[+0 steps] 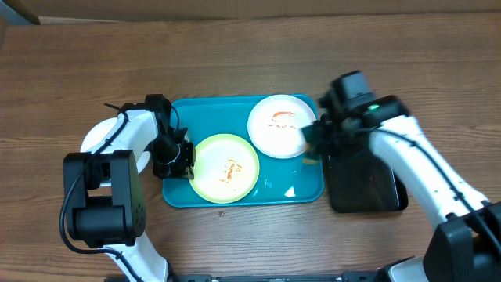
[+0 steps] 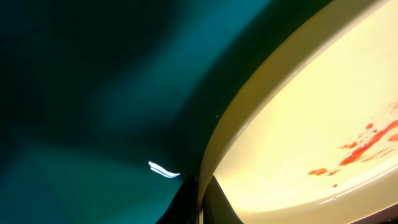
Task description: Clean dirty plates on tray and stack at the side
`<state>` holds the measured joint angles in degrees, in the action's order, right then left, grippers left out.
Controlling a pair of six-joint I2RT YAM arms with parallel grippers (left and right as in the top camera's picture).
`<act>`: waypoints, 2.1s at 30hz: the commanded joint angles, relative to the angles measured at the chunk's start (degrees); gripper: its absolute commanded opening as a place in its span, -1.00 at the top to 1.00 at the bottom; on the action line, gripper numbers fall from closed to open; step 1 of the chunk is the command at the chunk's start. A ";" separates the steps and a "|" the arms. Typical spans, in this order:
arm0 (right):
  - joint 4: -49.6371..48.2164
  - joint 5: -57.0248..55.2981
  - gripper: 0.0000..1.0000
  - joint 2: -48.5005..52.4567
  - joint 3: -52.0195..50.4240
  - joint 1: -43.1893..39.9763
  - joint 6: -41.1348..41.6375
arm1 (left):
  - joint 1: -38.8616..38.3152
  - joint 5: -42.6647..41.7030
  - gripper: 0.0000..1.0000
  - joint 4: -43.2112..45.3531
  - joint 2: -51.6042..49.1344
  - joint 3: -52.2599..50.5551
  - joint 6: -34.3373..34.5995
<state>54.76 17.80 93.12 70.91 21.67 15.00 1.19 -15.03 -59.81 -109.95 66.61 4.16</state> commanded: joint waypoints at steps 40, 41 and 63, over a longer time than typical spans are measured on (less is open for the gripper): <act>-22.86 -12.15 0.93 21.38 1.97 22.18 10.36 | -1.33 0.20 0.92 0.20 -1.92 -1.49 0.59; -22.40 -12.07 0.93 21.38 2.34 21.57 10.36 | -1.33 0.20 0.92 0.22 -1.92 -1.49 0.59; -12.46 -7.69 0.93 19.08 14.29 22.38 -0.46 | -1.33 0.15 0.92 0.13 -1.92 -1.49 0.61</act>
<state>39.62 13.04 114.17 78.17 45.01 19.66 0.30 -16.51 -59.83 -110.06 66.37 4.38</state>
